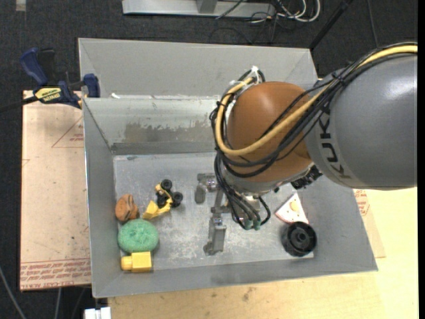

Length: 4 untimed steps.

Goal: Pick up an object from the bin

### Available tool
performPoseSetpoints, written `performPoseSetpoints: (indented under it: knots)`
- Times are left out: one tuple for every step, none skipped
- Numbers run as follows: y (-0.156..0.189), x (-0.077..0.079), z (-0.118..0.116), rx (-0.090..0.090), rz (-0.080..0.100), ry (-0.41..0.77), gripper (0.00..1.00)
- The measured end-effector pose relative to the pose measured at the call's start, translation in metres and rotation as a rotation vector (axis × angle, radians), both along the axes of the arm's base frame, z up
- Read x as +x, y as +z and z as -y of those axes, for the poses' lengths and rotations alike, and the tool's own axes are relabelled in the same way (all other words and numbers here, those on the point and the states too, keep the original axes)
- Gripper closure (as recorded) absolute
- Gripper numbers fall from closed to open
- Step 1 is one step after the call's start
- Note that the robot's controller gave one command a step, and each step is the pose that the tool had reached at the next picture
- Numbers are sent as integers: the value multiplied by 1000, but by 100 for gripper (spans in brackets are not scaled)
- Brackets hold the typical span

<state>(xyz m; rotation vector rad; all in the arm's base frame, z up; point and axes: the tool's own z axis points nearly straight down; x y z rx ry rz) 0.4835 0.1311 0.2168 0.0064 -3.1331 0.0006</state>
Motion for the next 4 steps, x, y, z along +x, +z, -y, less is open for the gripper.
performPoseSetpoints:
  knots:
    - [4,2,1,2,8,-4,0]
    - [-54,3,-34,3,15,62,0]
    - [-103,17,-7,-1,5,18,0]
    - [-113,22,-35,0,12,110,0]
